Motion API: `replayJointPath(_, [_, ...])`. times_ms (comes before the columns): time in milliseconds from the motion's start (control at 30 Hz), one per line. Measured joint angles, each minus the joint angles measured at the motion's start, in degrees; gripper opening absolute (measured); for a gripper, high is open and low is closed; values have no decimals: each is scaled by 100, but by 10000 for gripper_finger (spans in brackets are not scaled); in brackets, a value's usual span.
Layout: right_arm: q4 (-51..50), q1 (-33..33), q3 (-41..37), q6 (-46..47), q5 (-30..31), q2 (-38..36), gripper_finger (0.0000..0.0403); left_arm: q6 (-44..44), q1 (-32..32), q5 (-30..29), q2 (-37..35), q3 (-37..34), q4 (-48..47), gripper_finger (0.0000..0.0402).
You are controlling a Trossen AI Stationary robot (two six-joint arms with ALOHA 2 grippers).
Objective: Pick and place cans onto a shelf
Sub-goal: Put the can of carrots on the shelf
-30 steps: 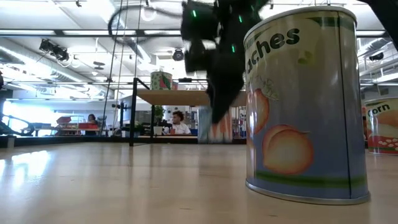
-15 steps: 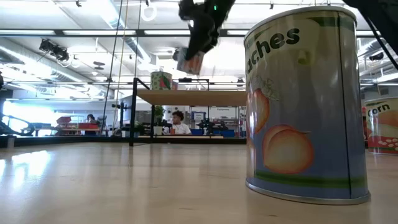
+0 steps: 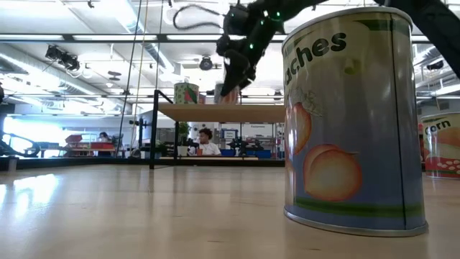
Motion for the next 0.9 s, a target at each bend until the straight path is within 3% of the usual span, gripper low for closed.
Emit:
replayJointPath(300, [427, -53, -59, -237, -173, -54, 372, -66, 0, -61, 153, -6, 370, 188])
replayJointPath(500, [353, -49, -59, -1, -74, -541, 384, 241, 0, -19, 189, -7, 267, 188])
replayJointPath(700, [-78, 13, -48, 1431, 214, -1034, 374, 331, 54, 152, 150, -4, -337, 188])
replayJointPath(900, [-434, 511, -124, 3033, 984, -796, 368, 618, 203, 130, 91, -7, -529, 188])
